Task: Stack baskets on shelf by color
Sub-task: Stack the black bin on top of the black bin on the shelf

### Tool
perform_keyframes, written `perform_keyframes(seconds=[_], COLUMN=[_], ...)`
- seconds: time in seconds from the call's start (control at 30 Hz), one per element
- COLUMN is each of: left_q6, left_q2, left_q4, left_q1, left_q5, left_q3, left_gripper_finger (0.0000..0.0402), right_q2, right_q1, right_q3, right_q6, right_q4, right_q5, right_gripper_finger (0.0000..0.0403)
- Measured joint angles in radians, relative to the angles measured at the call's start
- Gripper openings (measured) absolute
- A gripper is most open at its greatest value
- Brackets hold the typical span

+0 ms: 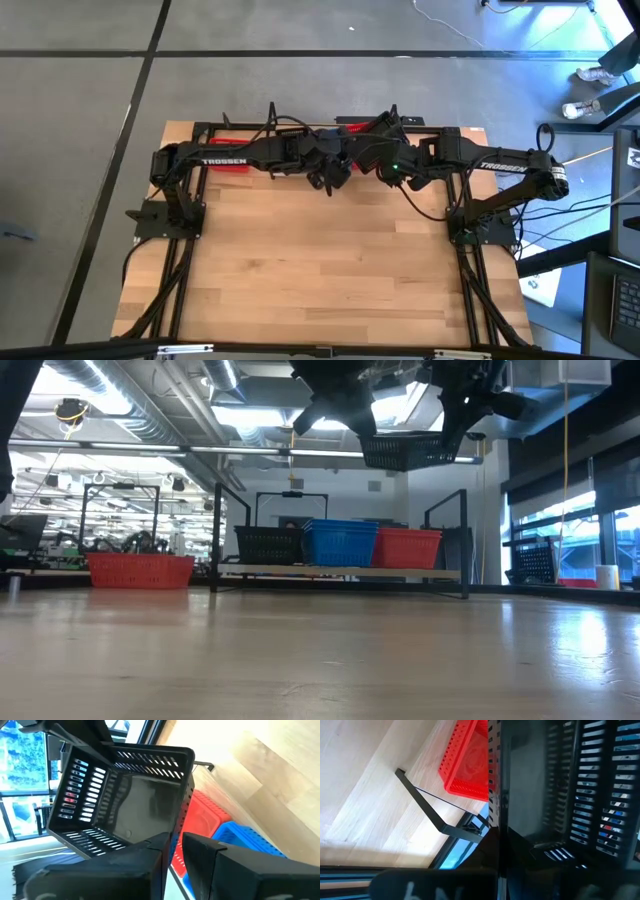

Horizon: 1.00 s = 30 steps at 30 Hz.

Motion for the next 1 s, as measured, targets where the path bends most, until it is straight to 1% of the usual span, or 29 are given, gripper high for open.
perform_keyframes(seconds=[0.2,0.4,0.7,1.0], left_q6=[0.001,0.022,0.027,0.027], left_q2=[0.0,0.0,0.0,0.0], left_q4=[0.005,0.065,0.049,0.034], left_q1=[0.001,0.003,0.007,-0.019], left_q5=[0.0,0.008,0.008,-0.005], left_q3=[0.0,0.0,0.0,0.0], left_gripper_finger=[0.0047,0.0047,0.0047,0.0047], right_q2=[0.0,0.0,0.0,0.0], right_q1=[0.0,0.0,-0.001,0.0], right_q3=[0.0,0.0,0.0,0.0], right_q6=[0.0,0.0,-0.003,-0.003], right_q4=[0.0,0.001,0.026,0.029], right_q5=[0.0,-0.001,-0.001,-0.003], right_gripper_finger=[0.0005,0.0005,0.0005,0.0005])
